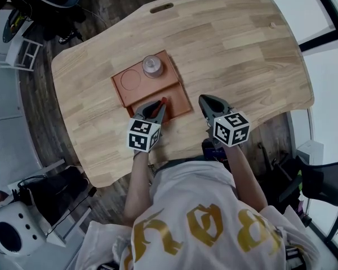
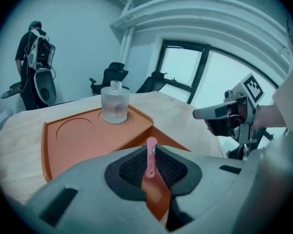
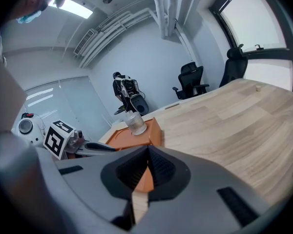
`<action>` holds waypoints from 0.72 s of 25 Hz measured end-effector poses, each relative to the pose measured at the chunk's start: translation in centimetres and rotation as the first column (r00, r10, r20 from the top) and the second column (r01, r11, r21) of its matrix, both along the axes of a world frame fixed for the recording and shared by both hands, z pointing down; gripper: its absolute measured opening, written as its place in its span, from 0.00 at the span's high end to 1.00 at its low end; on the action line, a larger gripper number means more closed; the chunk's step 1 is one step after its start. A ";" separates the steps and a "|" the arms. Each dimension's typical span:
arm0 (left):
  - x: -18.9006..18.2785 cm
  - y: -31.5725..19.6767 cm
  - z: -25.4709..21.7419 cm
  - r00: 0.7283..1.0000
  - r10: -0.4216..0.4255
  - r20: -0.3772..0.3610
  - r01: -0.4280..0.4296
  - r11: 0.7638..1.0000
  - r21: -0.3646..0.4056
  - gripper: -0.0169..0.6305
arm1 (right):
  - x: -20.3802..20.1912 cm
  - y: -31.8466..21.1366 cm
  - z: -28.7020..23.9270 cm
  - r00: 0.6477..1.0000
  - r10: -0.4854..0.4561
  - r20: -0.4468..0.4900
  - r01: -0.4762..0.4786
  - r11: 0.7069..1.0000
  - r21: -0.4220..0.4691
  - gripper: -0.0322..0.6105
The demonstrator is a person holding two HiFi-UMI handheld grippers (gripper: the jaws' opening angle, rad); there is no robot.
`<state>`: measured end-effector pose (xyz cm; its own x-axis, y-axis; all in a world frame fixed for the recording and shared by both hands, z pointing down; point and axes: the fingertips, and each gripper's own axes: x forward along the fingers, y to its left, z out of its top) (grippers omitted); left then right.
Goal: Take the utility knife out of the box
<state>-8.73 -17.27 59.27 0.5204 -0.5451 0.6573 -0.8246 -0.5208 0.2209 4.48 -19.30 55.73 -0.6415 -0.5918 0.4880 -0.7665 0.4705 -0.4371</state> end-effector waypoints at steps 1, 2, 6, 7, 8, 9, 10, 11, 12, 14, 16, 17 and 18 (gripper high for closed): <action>-0.1 0.0 -0.5 1.000 -0.014 -0.012 0.014 1.000 0.011 0.89 | 0.0 0.1 -0.2 1.000 -0.002 0.000 0.002 1.000 0.005 0.93; -0.2 0.1 -1.0 0.999 -0.025 -0.023 0.026 0.999 0.019 0.89 | 0.0 0.3 -0.5 1.000 -0.004 0.002 0.004 1.000 0.009 0.93; -0.7 0.2 -2.5 0.997 -0.059 -0.056 0.062 0.997 0.047 0.89 | -0.5 0.4 -1.5 1.000 -0.013 0.026 0.012 1.000 0.023 0.93; -0.8 0.3 -2.8 0.996 -0.066 -0.059 0.069 0.996 0.055 0.89 | -0.6 0.5 -1.8 0.999 -0.013 0.032 0.012 1.000 0.029 0.93; -0.9 0.4 -3.1 0.995 -0.073 -0.065 0.077 0.995 0.062 0.89 | -0.7 0.7 -2.2 0.999 -0.014 0.036 0.013 0.999 0.034 0.93; -0.9 0.6 -3.4 0.994 -0.081 -0.073 0.086 0.994 0.069 0.89 | -0.8 0.9 -2.5 0.999 -0.015 0.040 0.013 0.999 0.040 0.93; -1.0 0.7 -3.8 0.993 -0.088 -0.083 0.094 0.993 0.076 0.89 | -0.9 1.0 -2.7 0.999 -0.015 0.043 0.013 0.999 0.046 0.93; -0.9 0.9 -4.2 0.991 -0.094 -0.098 0.102 0.991 0.082 0.89 | -0.9 1.2 -2.9 0.999 -0.014 0.045 0.012 0.999 0.051 0.93; -0.9 1.1 -4.5 0.988 -0.101 -0.119 0.111 0.990 0.087 0.89 | -0.9 1.3 -3.1 0.999 -0.012 0.049 0.010 0.998 0.055 0.93; -0.6 1.4 -5.3 0.976 -0.122 -0.179 0.140 0.986 0.090 0.89 | -0.9 1.6 -3.2 0.998 -0.005 0.059 0.002 0.999 0.051 0.93; -0.5 1.6 -5.8 0.966 -0.140 -0.218 0.163 0.983 0.090 0.89 | -0.9 1.9 -3.1 0.998 0.001 0.064 -0.004 0.999 0.038 0.93; -0.4 1.8 -6.1 0.964 -0.144 -0.223 0.168 0.982 0.093 0.89 | -0.8 2.1 -3.1 0.998 0.002 0.063 -0.004 0.999 0.035 0.93; -0.4 2.0 -6.3 0.964 -0.144 -0.224 0.169 0.981 0.098 0.89 | -0.7 2.3 -3.1 0.998 0.004 0.062 -0.006 0.999 0.036 0.93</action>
